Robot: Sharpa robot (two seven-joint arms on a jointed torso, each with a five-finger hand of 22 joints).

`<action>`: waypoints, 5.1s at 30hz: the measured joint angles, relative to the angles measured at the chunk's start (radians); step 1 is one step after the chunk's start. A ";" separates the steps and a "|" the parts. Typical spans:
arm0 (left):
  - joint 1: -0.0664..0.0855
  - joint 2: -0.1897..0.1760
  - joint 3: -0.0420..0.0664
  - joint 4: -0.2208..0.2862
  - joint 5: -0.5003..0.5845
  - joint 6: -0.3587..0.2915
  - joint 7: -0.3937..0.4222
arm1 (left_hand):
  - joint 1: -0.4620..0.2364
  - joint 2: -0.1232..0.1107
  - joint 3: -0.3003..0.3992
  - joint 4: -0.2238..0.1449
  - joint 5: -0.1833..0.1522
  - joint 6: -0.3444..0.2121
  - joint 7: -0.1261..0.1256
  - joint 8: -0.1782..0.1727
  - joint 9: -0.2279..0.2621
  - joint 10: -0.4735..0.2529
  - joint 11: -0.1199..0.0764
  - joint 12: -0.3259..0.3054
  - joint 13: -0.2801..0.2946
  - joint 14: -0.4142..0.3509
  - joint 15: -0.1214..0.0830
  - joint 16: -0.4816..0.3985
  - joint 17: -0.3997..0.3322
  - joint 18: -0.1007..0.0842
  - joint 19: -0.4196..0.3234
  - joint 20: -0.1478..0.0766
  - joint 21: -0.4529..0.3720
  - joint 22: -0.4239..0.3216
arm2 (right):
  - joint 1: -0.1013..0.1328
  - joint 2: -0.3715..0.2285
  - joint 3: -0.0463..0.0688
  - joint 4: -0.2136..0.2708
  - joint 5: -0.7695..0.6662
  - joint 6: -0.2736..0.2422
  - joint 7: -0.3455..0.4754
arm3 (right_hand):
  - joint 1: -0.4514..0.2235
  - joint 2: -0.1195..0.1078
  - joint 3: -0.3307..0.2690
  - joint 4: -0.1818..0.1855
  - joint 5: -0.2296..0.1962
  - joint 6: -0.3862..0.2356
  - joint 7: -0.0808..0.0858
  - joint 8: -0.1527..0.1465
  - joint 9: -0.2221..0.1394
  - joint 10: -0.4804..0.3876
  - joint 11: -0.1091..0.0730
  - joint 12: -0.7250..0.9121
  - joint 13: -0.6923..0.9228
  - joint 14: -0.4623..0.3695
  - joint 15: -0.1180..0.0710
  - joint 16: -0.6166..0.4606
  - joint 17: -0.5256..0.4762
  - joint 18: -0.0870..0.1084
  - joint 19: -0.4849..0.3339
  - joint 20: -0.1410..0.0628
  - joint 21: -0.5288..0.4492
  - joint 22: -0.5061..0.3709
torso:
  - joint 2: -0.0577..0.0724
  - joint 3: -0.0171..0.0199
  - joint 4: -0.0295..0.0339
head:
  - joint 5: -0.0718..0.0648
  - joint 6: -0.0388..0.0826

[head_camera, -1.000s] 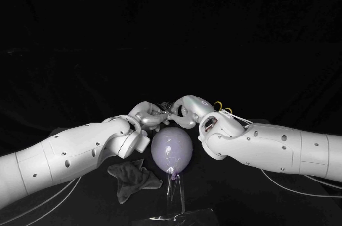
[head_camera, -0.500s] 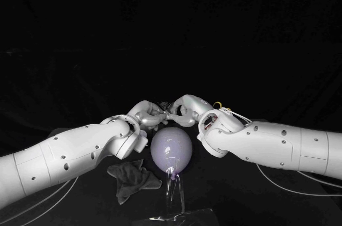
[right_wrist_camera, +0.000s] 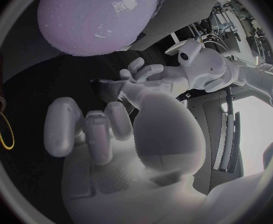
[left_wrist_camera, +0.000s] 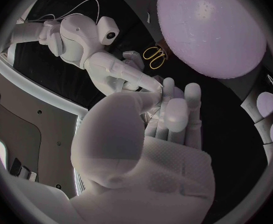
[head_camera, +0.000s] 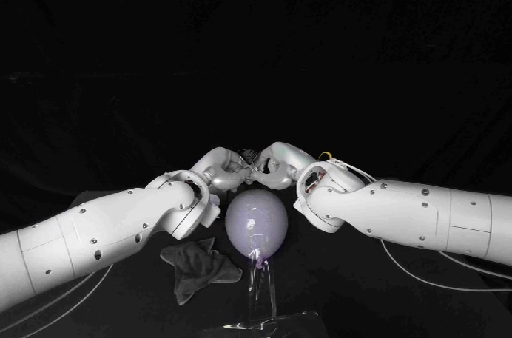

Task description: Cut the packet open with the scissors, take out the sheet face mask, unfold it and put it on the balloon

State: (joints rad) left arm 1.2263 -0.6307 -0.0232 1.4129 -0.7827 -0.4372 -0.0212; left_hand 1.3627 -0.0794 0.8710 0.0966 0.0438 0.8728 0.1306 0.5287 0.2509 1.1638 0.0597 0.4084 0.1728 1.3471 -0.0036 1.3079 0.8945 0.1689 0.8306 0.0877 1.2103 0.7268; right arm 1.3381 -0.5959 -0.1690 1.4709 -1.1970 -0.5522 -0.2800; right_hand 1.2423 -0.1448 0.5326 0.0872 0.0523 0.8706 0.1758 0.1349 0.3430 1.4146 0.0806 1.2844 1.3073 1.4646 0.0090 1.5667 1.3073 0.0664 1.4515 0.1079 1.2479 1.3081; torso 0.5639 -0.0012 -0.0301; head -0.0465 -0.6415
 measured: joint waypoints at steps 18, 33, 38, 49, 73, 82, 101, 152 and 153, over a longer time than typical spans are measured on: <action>0.000 -0.006 0.000 0.006 -0.031 0.009 0.036 | -0.012 -0.001 0.006 0.005 0.000 0.000 0.000 0.000 0.001 -0.002 0.002 0.000 0.000 -0.003 -0.002 0.009 0.011 0.000 -0.003 0.003 -0.004 -0.001 | 0.001 -0.015 0.000 0.000 0.077 -0.004 0.081 | 0.048 0.049 0.017 -0.006 -0.001 0.077 -0.020 0.024 -0.002 0.024 -0.006 0.045 0.001 0.000 0.000 0.001 0.001 -0.005 -0.003 0.003 0.021 -0.001 | 0.000 0.0004 -0.0006 | 0.002 -0.002; 0.002 -0.005 0.002 0.000 -0.030 0.018 0.054 | -0.012 -0.002 0.009 0.008 -0.003 0.003 -0.003 0.005 0.001 -0.002 0.002 0.004 0.000 -0.002 -0.002 0.013 0.011 0.000 -0.007 0.000 -0.004 -0.002 | 0.000 -0.032 -0.002 0.014 0.121 -0.053 0.125 | 0.104 0.096 0.050 -0.064 -0.009 0.116 -0.034 0.043 -0.002 0.039 -0.036 0.066 0.000 0.000 -0.029 0.000 0.001 -0.006 0.013 -0.019 0.047 0.000 | -0.001 0.0004 -0.0006 | 0.001 -0.001; 0.002 -0.005 0.002 -0.001 -0.030 0.019 0.054 | -0.012 -0.002 0.009 0.008 0.000 0.003 -0.003 0.005 0.001 -0.002 0.002 0.004 0.000 -0.002 -0.002 0.013 0.011 -0.001 -0.007 0.000 -0.004 -0.002 | 0.000 -0.033 -0.002 0.014 0.126 -0.061 0.128 | 0.105 0.098 0.053 -0.067 -0.009 0.129 -0.042 0.043 -0.002 0.043 -0.040 0.066 0.000 0.004 -0.033 0.000 0.000 -0.006 0.015 -0.023 0.047 0.000 | -0.001 -0.0001 -0.0002 | 0.000 -0.003; 0.001 -0.005 0.001 -0.009 -0.029 0.029 0.053 | -0.011 -0.001 0.011 0.011 0.000 0.005 -0.002 0.005 0.014 -0.004 0.004 0.004 0.000 -0.002 -0.001 0.012 0.011 -0.001 -0.007 0.000 -0.004 -0.001 | 0.001 -0.043 0.000 0.024 0.131 -0.088 0.134 | 0.109 0.102 0.057 -0.076 -0.008 0.181 -0.062 0.125 0.030 0.048 -0.045 0.074 0.003 0.000 -0.036 0.000 0.000 -0.006 0.014 -0.029 0.050 -0.001 | -0.001 -0.0002 0.0000 | 0.000 -0.004; 0.002 -0.003 0.001 -0.027 0.003 0.036 0.033 | -0.008 -0.001 0.015 0.015 -0.003 0.005 -0.002 0.005 0.014 -0.006 0.005 0.009 0.000 -0.006 -0.005 0.012 -0.001 0.006 -0.007 0.000 -0.004 0.003 | 0.000 -0.111 0.005 0.124 0.197 -0.178 0.259 | 0.098 0.101 0.070 -0.090 -0.006 0.190 -0.073 0.159 0.043 0.050 -0.054 0.104 0.001 0.003 -0.047 0.000 0.000 -0.007 0.014 -0.037 0.059 0.000 | -0.001 0.0003 -0.0006 | 0.008 0.000; 0.001 -0.003 0.001 -0.054 0.015 0.043 0.002 | -0.008 -0.001 0.015 0.015 0.000 0.005 -0.002 0.005 0.014 -0.006 0.005 0.009 0.000 -0.006 -0.005 0.012 -0.003 0.006 -0.007 0.000 -0.004 0.003 | 0.005 -0.173 0.019 0.195 0.311 -0.209 0.359 | 0.098 0.101 0.074 -0.094 -0.006 0.188 -0.075 0.159 0.043 0.052 -0.056 0.104 0.001 0.003 -0.047 0.000 0.000 -0.007 0.014 -0.036 0.063 0.000 | -0.002 0.0003 -0.0006 | 0.016 0.008; 0.002 -0.126 -0.002 -0.023 0.039 0.069 0.009 | -0.008 -0.001 0.015 0.015 0.000 0.005 -0.002 0.005 0.014 -0.008 0.007 0.014 0.000 -0.011 -0.004 0.012 -0.008 0.003 -0.007 0.000 0.000 0.004 | 0.028 -0.294 0.031 0.283 0.508 -0.222 0.445 | 0.094 0.097 0.077 -0.097 -0.007 0.184 -0.077 0.171 0.043 0.054 -0.057 0.103 0.000 0.003 -0.047 0.000 0.001 -0.007 0.014 -0.036 0.063 0.000 | -0.001 -0.0004 0.0008 | 0.036 0.007; -0.011 -0.487 -0.180 0.202 0.175 0.397 -0.230 | -0.109 -0.170 -0.128 0.036 0.006 -0.162 0.061 -0.077 0.026 -0.128 0.062 0.020 -0.010 -0.120 0.052 -0.088 -0.227 0.000 -0.039 0.054 -0.097 -0.060 | 0.031 -0.288 0.027 0.191 0.581 -0.190 0.460 | 0.092 0.094 0.080 -0.100 -0.010 0.176 -0.083 0.177 0.045 0.052 -0.056 0.099 0.001 0.000 -0.047 0.001 0.000 -0.013 0.016 -0.038 0.062 0.000 | -0.002 -0.0004 0.0017 | 0.213 -0.147; -0.011 -0.484 -0.180 0.201 0.174 0.396 -0.234 | -0.116 -0.177 -0.147 0.049 0.006 -0.170 0.060 -0.077 0.026 -0.134 0.064 0.017 -0.012 -0.124 0.056 -0.091 -0.234 0.000 -0.035 0.058 -0.107 -0.068 | 0.031 -0.288 0.027 0.191 0.581 -0.189 0.459 | 0.092 0.094 0.080 -0.100 -0.010 0.176 -0.083 0.177 0.045 0.052 -0.056 0.099 0.001 -0.002 -0.048 0.001 0.000 -0.013 0.016 -0.038 0.062 0.000 | -0.002 -0.0003 0.0017 | 0.213 -0.147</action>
State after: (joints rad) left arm 1.2152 -1.1149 -0.2033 1.6141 -0.6085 -0.0413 -0.2551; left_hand 1.2466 -0.2560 0.7245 0.1451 0.0497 0.7029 0.1911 0.4512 0.2771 1.0301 0.1237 0.4257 0.1612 1.2233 0.0521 1.2166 0.6607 0.1684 0.7954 0.1454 1.1035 0.6590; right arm 1.3689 -0.8837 -0.1421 1.6616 -0.6163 -0.7415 0.1795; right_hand 1.3340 -0.0504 0.6126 -0.0128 0.0422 1.0466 0.0924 0.3120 0.3877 1.4663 0.0250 1.3836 1.3081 1.4628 -0.0393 1.5673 1.3072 0.0531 1.4672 0.0697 1.3098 1.3080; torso 0.5614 -0.0014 -0.0284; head 0.1664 -0.7884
